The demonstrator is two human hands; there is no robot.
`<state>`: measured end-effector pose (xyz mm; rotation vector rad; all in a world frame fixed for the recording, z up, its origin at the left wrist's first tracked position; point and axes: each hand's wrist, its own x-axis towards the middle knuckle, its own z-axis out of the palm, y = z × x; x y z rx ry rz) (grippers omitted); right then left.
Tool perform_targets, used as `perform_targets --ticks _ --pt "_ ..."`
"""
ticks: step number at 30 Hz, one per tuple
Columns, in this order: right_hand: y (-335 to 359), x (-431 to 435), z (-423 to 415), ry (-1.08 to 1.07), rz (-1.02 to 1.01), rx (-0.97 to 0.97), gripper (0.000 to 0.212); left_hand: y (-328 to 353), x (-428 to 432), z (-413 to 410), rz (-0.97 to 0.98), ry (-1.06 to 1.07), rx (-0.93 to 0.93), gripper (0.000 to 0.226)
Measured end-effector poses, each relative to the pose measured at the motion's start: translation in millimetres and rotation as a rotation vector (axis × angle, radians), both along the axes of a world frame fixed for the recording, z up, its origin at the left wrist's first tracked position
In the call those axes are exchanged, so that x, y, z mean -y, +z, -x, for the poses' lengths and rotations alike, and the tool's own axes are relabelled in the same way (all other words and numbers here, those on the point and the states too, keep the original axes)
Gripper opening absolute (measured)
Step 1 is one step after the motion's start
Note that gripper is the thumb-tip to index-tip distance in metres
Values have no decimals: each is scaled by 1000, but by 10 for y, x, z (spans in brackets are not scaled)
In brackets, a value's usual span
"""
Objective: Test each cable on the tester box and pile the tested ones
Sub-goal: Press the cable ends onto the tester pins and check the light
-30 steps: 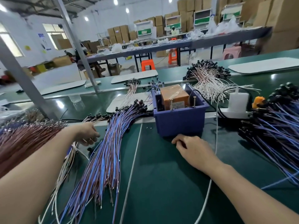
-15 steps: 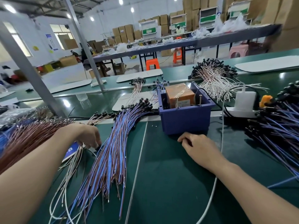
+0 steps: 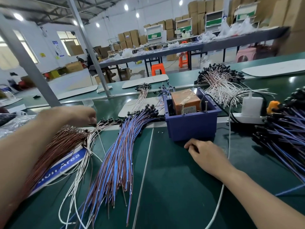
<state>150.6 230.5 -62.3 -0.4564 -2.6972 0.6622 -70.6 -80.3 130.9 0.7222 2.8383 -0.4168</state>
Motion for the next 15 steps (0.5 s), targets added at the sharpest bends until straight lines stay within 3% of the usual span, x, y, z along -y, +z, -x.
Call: perform_targets --ticks 7,11,15 --pt "3 8 -11 12 13 5 21 394 -115 -21 -101 -75 -211 14" --pt "0 9 -12 20 24 8 21 611 -94 39 -152 -110 -427 13" --pt "6 8 -20 18 25 11 20 616 -51 101 -94 -73 -559 19"
